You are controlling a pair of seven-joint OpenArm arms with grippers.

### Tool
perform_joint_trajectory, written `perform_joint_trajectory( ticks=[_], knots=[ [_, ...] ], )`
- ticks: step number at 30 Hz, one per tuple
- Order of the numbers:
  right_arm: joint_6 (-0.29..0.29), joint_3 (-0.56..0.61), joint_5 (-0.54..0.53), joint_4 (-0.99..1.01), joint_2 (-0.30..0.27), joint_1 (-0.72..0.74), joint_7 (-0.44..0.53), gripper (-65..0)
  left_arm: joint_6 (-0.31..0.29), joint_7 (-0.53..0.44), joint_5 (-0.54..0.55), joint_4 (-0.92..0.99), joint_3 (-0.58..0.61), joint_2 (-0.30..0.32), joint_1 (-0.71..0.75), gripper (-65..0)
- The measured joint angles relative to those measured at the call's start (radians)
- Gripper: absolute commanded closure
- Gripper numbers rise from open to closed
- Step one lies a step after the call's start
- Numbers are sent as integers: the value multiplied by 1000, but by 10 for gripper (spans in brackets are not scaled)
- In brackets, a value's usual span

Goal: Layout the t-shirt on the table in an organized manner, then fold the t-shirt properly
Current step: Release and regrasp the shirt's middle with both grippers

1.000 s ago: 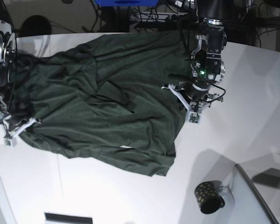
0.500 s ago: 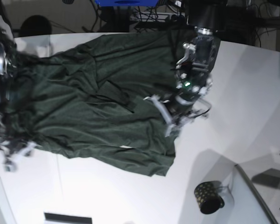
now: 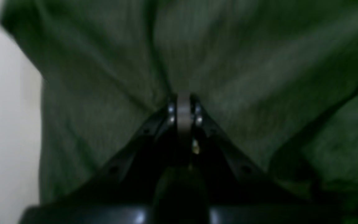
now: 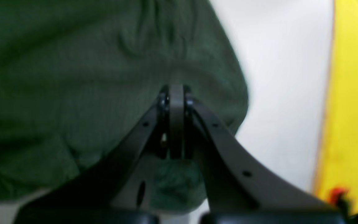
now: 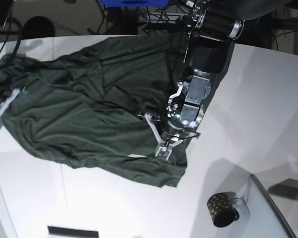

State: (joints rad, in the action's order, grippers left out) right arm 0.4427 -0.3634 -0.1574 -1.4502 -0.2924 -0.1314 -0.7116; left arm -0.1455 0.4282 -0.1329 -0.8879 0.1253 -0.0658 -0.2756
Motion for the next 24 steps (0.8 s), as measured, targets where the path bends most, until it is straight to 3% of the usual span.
perform_joint_trajectory(
  ticks=[4, 7, 12, 16, 20, 24],
  knots=[
    [1, 10, -3, 146, 11, 45, 6, -3, -8, -72, 3, 52, -6, 34, -21, 0],
    [-5, 10, -2, 279, -6, 118, 83, -3, -2, -124, 11, 65, -12, 72, -10, 0],
    [-3, 13, -9, 520, -15, 251, 151, -2, 148, -126, 9, 54, -11, 132, 5, 0],
    [-7, 143, 86, 684, -19, 382, 274, -2, 156, -114, 5, 56, -13, 172, 3, 0],
    [-8, 232, 83, 815, 10, 467, 410, -2, 157, -114, 5, 60, -13, 187, -1, 0],
    [-8, 291, 84, 909, 8, 542, 432, -3, 166, -107, 1, 64, -48, 190, -2, 0]
  ],
)
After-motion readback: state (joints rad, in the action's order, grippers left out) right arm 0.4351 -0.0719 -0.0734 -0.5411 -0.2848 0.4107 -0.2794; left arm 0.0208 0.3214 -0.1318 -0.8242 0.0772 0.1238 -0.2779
